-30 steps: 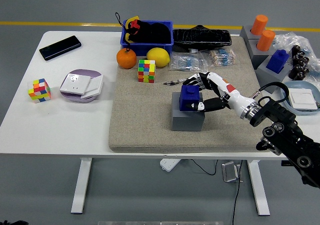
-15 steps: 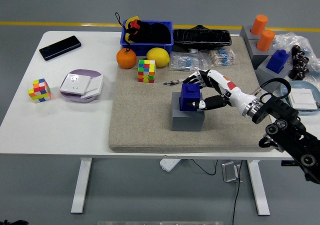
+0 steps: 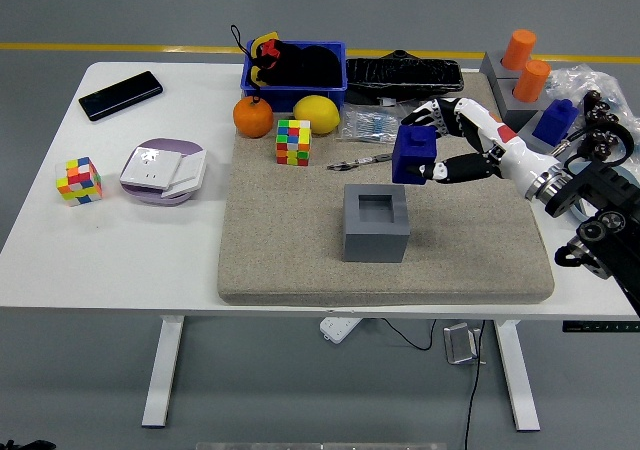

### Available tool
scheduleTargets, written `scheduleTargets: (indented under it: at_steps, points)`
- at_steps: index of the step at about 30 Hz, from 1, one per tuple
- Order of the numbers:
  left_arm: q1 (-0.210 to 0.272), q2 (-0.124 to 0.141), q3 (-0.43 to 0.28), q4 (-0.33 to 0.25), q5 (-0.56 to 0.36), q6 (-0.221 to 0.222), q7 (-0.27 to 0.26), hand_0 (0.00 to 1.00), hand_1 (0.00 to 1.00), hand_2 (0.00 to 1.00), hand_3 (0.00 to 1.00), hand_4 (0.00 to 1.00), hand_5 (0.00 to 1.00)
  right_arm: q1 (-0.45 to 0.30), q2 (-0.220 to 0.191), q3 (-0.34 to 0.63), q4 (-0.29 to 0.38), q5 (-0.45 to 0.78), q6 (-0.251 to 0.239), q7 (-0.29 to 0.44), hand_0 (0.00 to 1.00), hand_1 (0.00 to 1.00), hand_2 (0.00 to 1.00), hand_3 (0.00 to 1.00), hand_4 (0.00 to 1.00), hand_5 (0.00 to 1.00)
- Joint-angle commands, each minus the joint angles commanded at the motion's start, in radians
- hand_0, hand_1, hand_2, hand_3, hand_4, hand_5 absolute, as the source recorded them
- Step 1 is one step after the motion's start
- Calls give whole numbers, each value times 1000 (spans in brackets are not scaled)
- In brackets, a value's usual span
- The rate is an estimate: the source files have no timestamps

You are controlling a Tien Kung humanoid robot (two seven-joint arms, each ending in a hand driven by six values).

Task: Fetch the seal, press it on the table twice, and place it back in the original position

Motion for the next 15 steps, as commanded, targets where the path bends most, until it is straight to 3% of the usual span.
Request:
scheduleTargets:
  at_steps: [7,15]
  points:
    - [3,1,4,0,-7,1,-2,723,696,682,750,696,247,-33,-19,10,-81,-7,-3,1,546,411,421,417,795,2]
    - [1,1,7,-2,-9,1,-5,725,695,682,750,695,248,-55,-9,-28,-178,1,-7,5,546,412,420,417,792,2]
